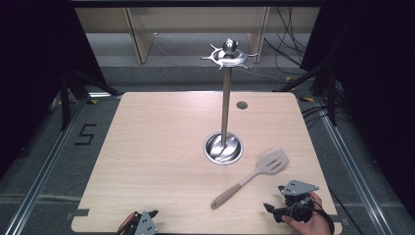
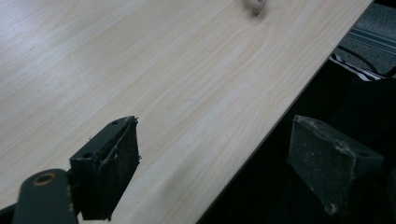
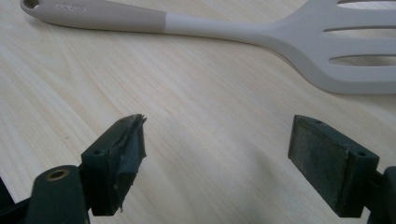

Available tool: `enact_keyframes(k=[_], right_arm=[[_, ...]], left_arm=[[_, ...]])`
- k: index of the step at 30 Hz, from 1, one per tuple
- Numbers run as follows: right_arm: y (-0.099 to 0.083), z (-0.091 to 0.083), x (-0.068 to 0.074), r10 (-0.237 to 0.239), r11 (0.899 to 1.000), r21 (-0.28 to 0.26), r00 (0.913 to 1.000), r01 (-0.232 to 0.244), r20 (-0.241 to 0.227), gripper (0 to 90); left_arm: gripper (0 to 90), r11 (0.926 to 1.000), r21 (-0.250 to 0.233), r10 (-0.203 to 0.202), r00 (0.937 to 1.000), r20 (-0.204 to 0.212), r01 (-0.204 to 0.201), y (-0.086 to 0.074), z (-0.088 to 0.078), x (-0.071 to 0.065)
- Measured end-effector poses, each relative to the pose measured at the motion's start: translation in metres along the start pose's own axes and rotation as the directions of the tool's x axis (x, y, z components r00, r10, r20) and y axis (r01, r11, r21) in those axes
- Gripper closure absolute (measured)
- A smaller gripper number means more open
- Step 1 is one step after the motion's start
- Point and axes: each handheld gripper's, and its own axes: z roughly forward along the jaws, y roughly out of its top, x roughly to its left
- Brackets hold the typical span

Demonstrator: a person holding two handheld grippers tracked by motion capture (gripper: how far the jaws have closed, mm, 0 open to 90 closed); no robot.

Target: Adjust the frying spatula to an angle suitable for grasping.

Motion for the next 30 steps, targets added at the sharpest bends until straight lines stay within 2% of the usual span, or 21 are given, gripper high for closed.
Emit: enact_keyframes(k=[1,2,4,7,8,10,11,14,16,17,18,19,21,24,25,26,27,28,29,30], right_arm=[[0.000,-0.001,0.002,0.027,0.999,0.018,0.9996,-0.027,0.000,19.6],[0.000,-0.002,0.002,0.035,0.999,0.022,0.9994,-0.035,0.005,19.6],[0.000,0.000,0.000,0.007,1.000,0.012,1.0000,-0.007,-0.004,20.5],[0.001,0.000,0.002,-0.003,1.000,0.014,1.0000,0.003,-0.002,21.2],[0.002,0.000,0.003,0.010,1.000,0.018,0.9999,-0.010,-0.006,21.3],[0.002,0.000,0.003,0.001,1.000,0.023,1.0000,-0.001,0.000,21.3],[0.002,0.000,0.003,-0.003,1.000,0.023,1.0000,0.003,0.005,21.3],[0.003,0.001,0.004,-0.012,1.000,0.026,0.9999,0.012,0.006,21.3],[0.004,0.001,0.006,-0.019,1.000,0.025,0.9998,0.019,0.000,21.5],[0.005,0.002,0.005,-0.039,0.999,0.013,0.9992,0.039,0.004,21.5],[0.006,0.002,0.008,-0.014,0.999,0.031,0.9999,0.014,-0.002,21.4],[0.007,0.003,0.007,-0.024,0.999,0.023,0.9997,0.024,-0.003,21.2],[0.008,0.003,0.007,-0.043,0.999,0.021,0.9991,0.043,-0.005,21.2],[0.009,0.003,0.007,-0.040,0.999,0.022,0.9992,0.040,0.001,21.2],[0.010,0.003,0.007,-0.039,0.999,0.020,0.9992,0.039,0.000,21.2],[0.011,0.004,0.007,-0.059,0.998,0.009,0.9982,0.059,0.005,21.2],[0.012,0.003,0.007,-0.051,0.999,0.018,0.9987,0.051,0.002,21.2],[0.012,0.003,0.007,-0.051,0.999,0.018,0.9987,0.051,0.002,21.2],[0.014,0.004,0.007,-0.075,0.997,0.003,0.9972,0.075,0.006,21.4],[0.014,0.004,0.007,-0.075,0.997,0.003,0.9972,0.075,0.006,21.4]], left_arm=[[15.6,0.9999,0.013,0.010,0.9999,-0.006,-0.010,0.000,-0.001,0.001],[15.6,0.9997,0.018,0.015,0.9999,-0.007,-0.015,0.001,-0.001,0.001],[15.6,0.9999,0.005,-0.013,0.9999,-0.008,0.013,0.000,0.000,-0.001],[15.7,0.9997,-0.004,-0.024,0.9997,-0.006,0.024,-0.001,0.002,-0.002],[15.7,0.9996,-0.005,-0.026,0.9996,-0.005,0.026,0.000,0.001,-0.002],[15.7,0.9997,-0.005,-0.026,0.9996,-0.007,0.026,0.000,0.001,-0.002],[15.7,0.9999,0.009,-0.006,0.9999,-0.012,0.006,0.000,0.000,-0.001],[15.7,0.9997,-0.005,-0.024,0.9997,-0.009,0.024,0.000,0.001,-0.002],[15.7,1.0000,0.005,-0.008,0.9998,-0.019,0.008,0.000,0.001,-0.001],[15.7,1.0000,0.005,-0.007,0.9998,-0.019,0.007,0.000,0.001,-0.001],[15.7,0.9999,0.014,0.011,0.9998,-0.019,-0.010,0.000,0.000,0.000],[15.7,0.9998,0.013,-0.013,0.9999,0.007,0.013,0.001,-0.001,-0.001],[15.7,0.9999,0.009,-0.009,1.0000,-0.003,0.009,0.000,0.000,-0.002],[15.7,0.9999,0.012,0.010,0.9998,-0.018,-0.010,0.001,0.000,-0.001],[15.7,1.0000,-0.001,-0.003,1.0000,-0.001,0.003,0.001,0.000,-0.002],[15.8,0.9998,-0.005,-0.020,0.9997,-0.010,0.020,0.001,0.001,-0.003],[15.7,0.9998,0.005,-0.019,0.9998,0.008,0.019,0.001,-0.001,-0.002],[15.8,0.9998,0.005,-0.019,0.9998,0.008,0.019,0.001,-0.001,-0.002],[15.8,0.9999,-0.006,-0.015,0.9998,-0.011,0.015,0.001,0.000,-0.003],[15.7,0.9999,-0.006,-0.015,0.9998,-0.011,0.015,0.001,0.000,-0.003]])
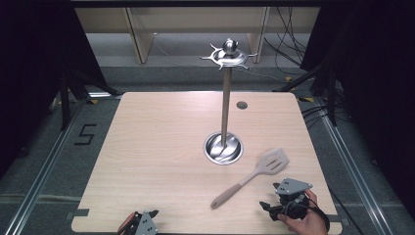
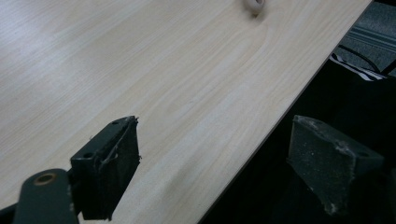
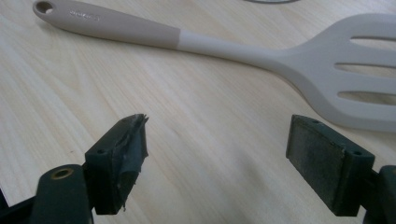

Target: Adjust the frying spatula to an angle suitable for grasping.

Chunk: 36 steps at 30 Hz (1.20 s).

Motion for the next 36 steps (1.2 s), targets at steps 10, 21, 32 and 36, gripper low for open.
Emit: enact_keyframes(k=[10,21,32,36], right_arm=[[0.011,0.003,0.002,-0.044,0.999,-0.005,0.9989,0.044,-0.013,22.2],[0.031,0.011,-0.004,-0.130,0.991,-0.020,0.9884,0.129,-0.079,27.5],[0.053,0.030,0.000,-0.219,0.974,0.020,0.9645,0.224,-0.147,24.3],[0.057,0.035,-0.003,-0.257,0.963,0.032,0.9500,0.266,-0.178,20.9]], left_arm=[[15.7,0.9993,0.011,0.035,0.9994,0.005,-0.035,0.000,-0.001,0.002],[15.8,0.9998,0.010,0.020,0.9998,0.010,-0.020,0.000,0.001,0.000],[15.7,0.9998,0.007,0.020,0.9997,0.014,-0.020,0.000,0.000,0.000],[15.8,0.9999,0.003,0.010,0.9999,0.008,-0.010,0.000,0.001,0.000]])
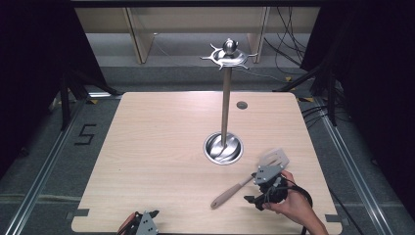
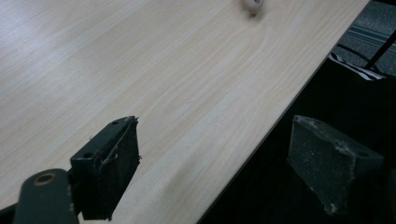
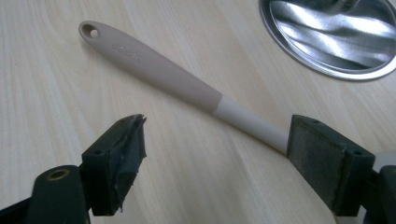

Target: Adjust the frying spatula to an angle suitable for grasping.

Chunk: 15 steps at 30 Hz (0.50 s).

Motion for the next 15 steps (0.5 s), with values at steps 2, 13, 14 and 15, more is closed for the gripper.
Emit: enact_keyframes(k=[2,13,14,15], right_arm=[[0.004,0.002,-0.002,-0.020,1.000,0.022,0.9998,0.020,0.005,21.2],[0.023,0.022,-0.014,-0.178,0.978,0.101,0.9808,0.185,-0.081,37.2],[0.025,0.022,-0.013,-0.188,0.974,0.117,0.9794,0.196,-0.072,37.8],[0.026,0.025,-0.014,-0.196,0.970,0.126,0.9769,0.206,-0.084,38.3]], left_arm=[[15.7,0.9999,0.010,0.010,0.9999,0.000,-0.010,0.000,-0.001,0.001],[15.8,1.0000,0.007,-0.002,1.0000,-0.006,0.002,-0.001,0.000,0.002],[15.8,1.0000,0.007,-0.002,1.0000,-0.006,0.002,-0.001,0.000,0.002],[15.8,1.0000,0.008,-0.003,1.0000,-0.006,0.003,-0.001,0.000,0.002]])
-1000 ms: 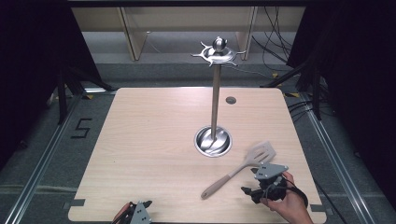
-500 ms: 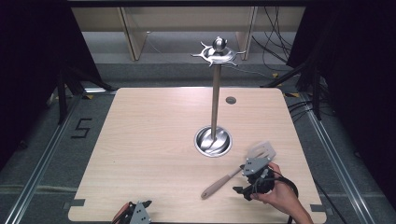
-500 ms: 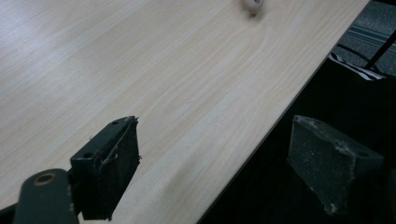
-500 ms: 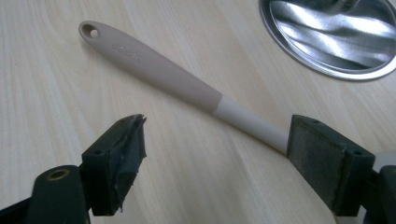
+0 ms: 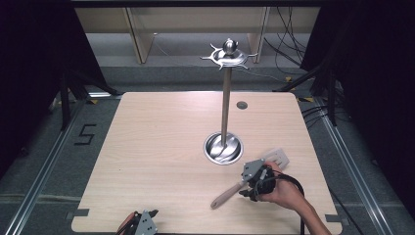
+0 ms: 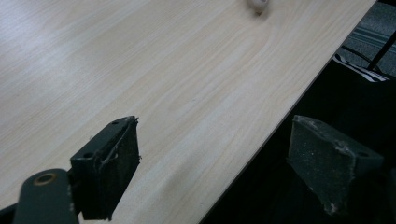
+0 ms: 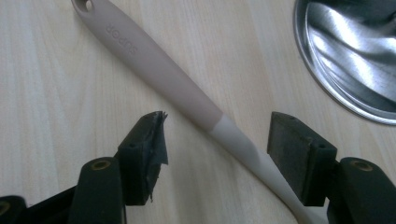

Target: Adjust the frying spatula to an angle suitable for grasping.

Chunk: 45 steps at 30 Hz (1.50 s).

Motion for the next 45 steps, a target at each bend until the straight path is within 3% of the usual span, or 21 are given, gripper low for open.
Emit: enact_keyframes(k=[2,5,7,8,15,16,17,20,22,23,26,28,29,30,34,37,39,41,42,44,45], right_arm=[[0.003,0.001,-0.001,-0.007,1.000,0.004,0.9997,0.008,-0.022,39.6],[0.004,0.002,-0.004,-0.013,1.000,-0.006,0.9994,0.012,-0.032,40.4],[0.005,0.005,-0.005,0.002,0.999,0.033,0.9974,0.000,-0.073,41.0],[0.006,0.006,-0.007,-0.017,0.999,0.037,0.9960,0.020,-0.088,41.0],[0.011,0.009,-0.011,-0.047,0.996,0.076,0.9926,0.056,-0.112,46.1],[0.014,0.010,-0.013,-0.061,0.993,0.095,0.9892,0.074,-0.133,47.1],[0.015,0.009,-0.012,-0.013,0.989,0.144,0.9898,0.033,-0.142,47.6],[0.017,0.016,-0.016,-0.082,0.986,0.132,0.9839,0.103,-0.159,49.6],[0.018,0.017,-0.016,-0.093,0.984,0.137,0.9842,0.114,-0.151,49.9],[0.018,0.016,-0.014,-0.051,0.981,0.180,0.9877,0.078,-0.148,50.2],[0.021,0.018,-0.017,-0.042,0.978,0.194,0.9829,0.077,-0.180,52.6],[0.022,0.021,-0.022,-0.110,0.975,0.167,0.9742,0.144,-0.197,55.1],[0.022,0.021,-0.022,-0.110,0.975,0.167,0.9742,0.144,-0.197,55.1],[0.024,0.019,-0.020,-0.076,0.971,0.207,0.9770,0.118,-0.199,56.3],[0.026,0.019,-0.019,-0.074,0.964,0.238,0.9766,0.123,-0.202,58.6],[0.028,0.020,-0.019,-0.101,0.962,0.225,0.9698,0.152,-0.222,61.5],[0.027,0.019,-0.019,-0.134,0.954,0.236,0.9663,0.186,-0.220,64.2],[0.027,0.018,-0.017,-0.105,0.954,0.255,0.9719,0.158,-0.211,65.4],[0.027,0.016,-0.013,-0.081,0.946,0.293,0.9752,0.140,-0.206,68.2],[0.027,0.015,-0.013,-0.119,0.938,0.296,0.9698,0.180,-0.213,71.4],[0.027,0.015,-0.010,-0.090,0.937,0.313,0.9719,0.156,-0.218,72.9]], left_arm=[[15.8,0.9999,0.008,0.014,0.9999,-0.003,-0.014,0.000,-0.001,0.001],[15.8,0.9999,-0.011,-0.010,0.9999,-0.001,0.010,0.000,0.000,-0.001],[15.8,1.0000,-0.005,0.001,1.0000,-0.006,-0.001,0.000,0.001,-0.001],[15.8,0.9998,0.005,0.017,0.9998,-0.004,-0.017,0.000,0.000,0.000],[15.8,0.9999,0.006,0.014,0.9999,-0.004,-0.014,0.000,0.000,0.000],[15.8,0.9999,0.006,0.015,0.9999,-0.004,-0.015,0.000,0.000,0.000],[15.8,0.9999,0.006,0.015,0.9999,-0.004,-0.015,0.000,0.000,0.000],[15.8,0.9998,0.005,0.017,0.9998,-0.005,-0.017,0.000,0.000,0.000],[15.8,0.9999,0.005,0.016,0.9999,-0.004,-0.016,0.000,0.000,0.000],[15.8,0.9999,0.003,0.015,0.9999,-0.003,-0.015,0.000,0.000,0.000],[15.8,0.9998,0.004,0.017,0.9998,-0.004,-0.017,0.000,0.000,0.000],[15.8,0.9999,0.002,0.013,0.9998,0.017,-0.014,0.001,-0.001,-0.001],[15.8,0.9999,0.002,0.013,0.9998,0.017,-0.014,0.001,-0.001,-0.001],[15.8,0.9999,0.003,0.011,0.9998,0.017,-0.011,0.000,-0.001,-0.001],[15.8,1.0000,-0.005,0.003,1.0000,0.006,-0.003,0.000,-0.001,-0.001],[15.8,1.0000,-0.003,0.004,1.0000,0.006,-0.004,0.000,-0.001,-0.001],[15.7,0.9999,-0.008,-0.008,0.9999,0.010,0.008,0.000,0.000,-0.003],[15.8,1.0000,-0.001,0.002,0.9999,0.010,-0.002,0.000,-0.001,-0.002],[15.8,0.9999,-0.007,-0.013,0.9998,0.012,0.013,0.000,0.000,-0.003],[15.8,1.0000,0.001,0.006,0.9999,0.010,-0.006,0.000,0.000,-0.002],[15.8,1.0000,0.001,0.006,0.9999,0.010,-0.006,0.000,0.000,-0.002]])
